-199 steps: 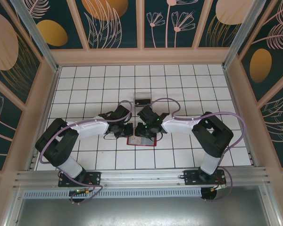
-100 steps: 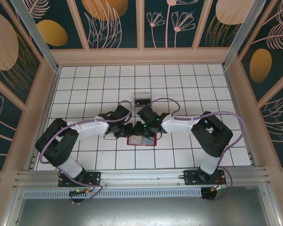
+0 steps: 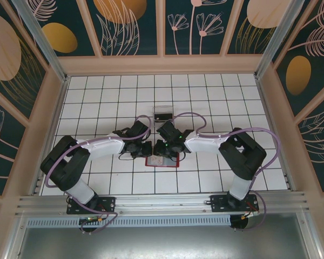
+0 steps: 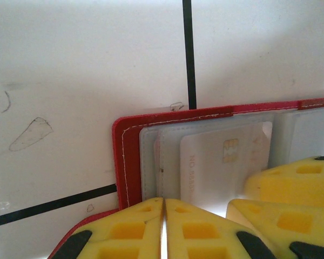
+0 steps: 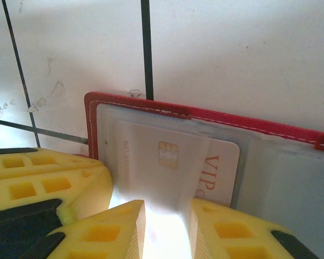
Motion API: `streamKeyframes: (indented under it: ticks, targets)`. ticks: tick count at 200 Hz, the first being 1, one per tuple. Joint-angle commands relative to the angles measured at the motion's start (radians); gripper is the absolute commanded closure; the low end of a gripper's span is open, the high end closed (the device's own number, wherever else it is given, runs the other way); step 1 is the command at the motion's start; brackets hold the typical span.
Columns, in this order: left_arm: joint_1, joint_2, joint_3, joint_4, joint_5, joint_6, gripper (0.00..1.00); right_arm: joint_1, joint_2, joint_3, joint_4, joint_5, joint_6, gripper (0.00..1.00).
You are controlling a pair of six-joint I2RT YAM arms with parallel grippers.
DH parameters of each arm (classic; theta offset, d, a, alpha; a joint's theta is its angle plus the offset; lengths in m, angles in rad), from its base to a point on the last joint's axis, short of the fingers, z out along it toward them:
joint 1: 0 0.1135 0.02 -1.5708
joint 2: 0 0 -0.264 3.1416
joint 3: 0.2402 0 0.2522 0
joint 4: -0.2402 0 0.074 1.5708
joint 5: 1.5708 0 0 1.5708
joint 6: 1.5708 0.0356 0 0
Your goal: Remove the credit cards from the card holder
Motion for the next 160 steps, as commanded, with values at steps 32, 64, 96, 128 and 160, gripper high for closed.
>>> streamKeyframes:
  ticks: [32, 64, 96, 128, 160]
  targets:
    - [-0.002, -0.002, -0.015, -0.025, -0.006, 0.000, 0.88, 0.001, -0.031, 0.027, -0.090, 0.059, -0.018, 0.72]
    - [-0.002, 0.010, -0.011, -0.034, -0.002, 0.000, 0.88, -0.001, -0.075, 0.038, -0.094, 0.076, -0.015, 0.72]
    - [-0.002, 0.019, -0.008, -0.047, -0.004, 0.009, 0.89, -0.017, -0.117, 0.000, -0.067, 0.066, -0.002, 0.75]
    - [-0.002, 0.029, -0.005, -0.053, -0.001, 0.014, 0.89, -0.035, -0.126, -0.062, -0.029, 0.046, 0.005, 0.79]
    - [-0.002, 0.036, -0.006, -0.063, -0.004, 0.019, 0.90, -0.053, -0.137, -0.121, 0.026, 0.013, -0.003, 0.84]
